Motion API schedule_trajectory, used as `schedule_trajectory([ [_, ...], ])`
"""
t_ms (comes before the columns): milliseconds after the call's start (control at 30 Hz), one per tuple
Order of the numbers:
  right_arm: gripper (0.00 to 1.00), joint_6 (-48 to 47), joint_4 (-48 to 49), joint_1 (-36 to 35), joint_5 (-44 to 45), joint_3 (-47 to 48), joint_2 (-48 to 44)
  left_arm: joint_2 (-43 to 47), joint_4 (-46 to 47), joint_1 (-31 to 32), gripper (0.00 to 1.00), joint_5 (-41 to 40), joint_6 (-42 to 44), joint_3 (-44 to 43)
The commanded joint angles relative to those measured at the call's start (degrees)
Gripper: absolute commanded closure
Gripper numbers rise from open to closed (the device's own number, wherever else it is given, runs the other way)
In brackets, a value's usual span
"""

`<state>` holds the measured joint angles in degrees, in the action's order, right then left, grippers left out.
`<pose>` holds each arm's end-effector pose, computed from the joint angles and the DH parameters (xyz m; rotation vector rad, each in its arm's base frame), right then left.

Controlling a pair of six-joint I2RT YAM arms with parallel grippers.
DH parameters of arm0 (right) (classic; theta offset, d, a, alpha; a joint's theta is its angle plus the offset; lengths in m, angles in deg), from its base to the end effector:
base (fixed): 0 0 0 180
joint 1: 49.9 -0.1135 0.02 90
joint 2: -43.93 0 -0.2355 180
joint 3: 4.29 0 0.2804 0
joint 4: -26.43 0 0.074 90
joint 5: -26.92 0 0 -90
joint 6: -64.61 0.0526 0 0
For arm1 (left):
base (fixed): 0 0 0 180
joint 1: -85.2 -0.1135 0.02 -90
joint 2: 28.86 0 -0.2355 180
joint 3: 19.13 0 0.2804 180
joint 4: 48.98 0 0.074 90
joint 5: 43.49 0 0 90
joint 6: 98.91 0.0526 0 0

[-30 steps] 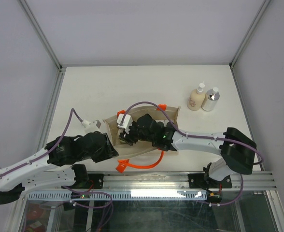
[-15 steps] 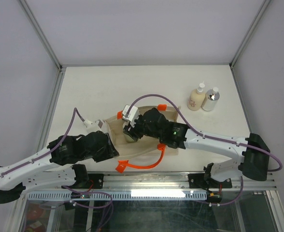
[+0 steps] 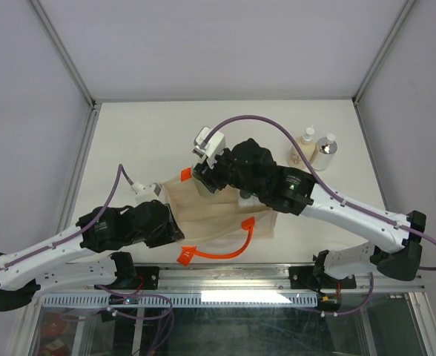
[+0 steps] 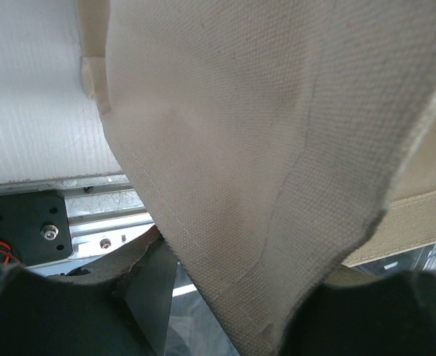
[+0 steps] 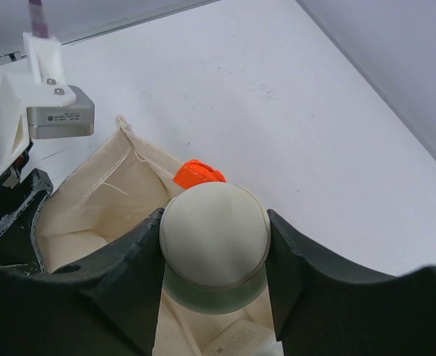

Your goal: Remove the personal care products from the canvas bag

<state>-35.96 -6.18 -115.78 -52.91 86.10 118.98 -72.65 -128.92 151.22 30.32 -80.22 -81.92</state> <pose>0.1514 0.3154 0.3779 -1.0742 1.5643 0.4979 0.0848 -0.1545 0.2589 -0.2202 2.6470 -0.5034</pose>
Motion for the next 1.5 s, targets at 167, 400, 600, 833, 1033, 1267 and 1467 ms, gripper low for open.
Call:
schedule_trajectory([
  [167, 1.0, -4.6, -2.5, 5.1, 4.1, 16.6, -3.9, 0.4, -0.1, 0.2, 0.57, -1.0, 1.5, -1.4],
  [400, 1.0, -5.1, -6.4, 13.9, 0.2, 25.0, -1.5, 0.4, 0.0, 0.2, 0.57, -1.1, 1.8, -1.8],
  [600, 1.0, -6.3, -8.2, 22.3, -2.5, 30.5, 1.7, -0.2, -0.1, 0.1, 0.57, -1.3, 1.9, -2.1],
  [833, 1.0, -4.6, -4.6, 33.0, -4.8, 26.6, 4.1, -0.7, -0.1, 0.2, 0.57, -1.7, 1.8, -2.4],
  [1033, 1.0, 1.7, 5.0, 40.7, -7.7, 13.3, 3.9, -1.4, 0.5, 0.1, 0.57, -1.6, 1.6, -2.5],
  [1267, 1.0, 3.0, 17.5, 44.9, -9.5, -0.3, 4.8, -2.1, 0.6, 0.2, 0.57, -1.2, 1.7, -2.3],
  [1467, 1.0, 4.8, 25.5, 47.0, -10.2, -7.9, 6.3, -3.2, 1.0, 0.2, 0.56, -0.2, 3.5, -2.7],
])
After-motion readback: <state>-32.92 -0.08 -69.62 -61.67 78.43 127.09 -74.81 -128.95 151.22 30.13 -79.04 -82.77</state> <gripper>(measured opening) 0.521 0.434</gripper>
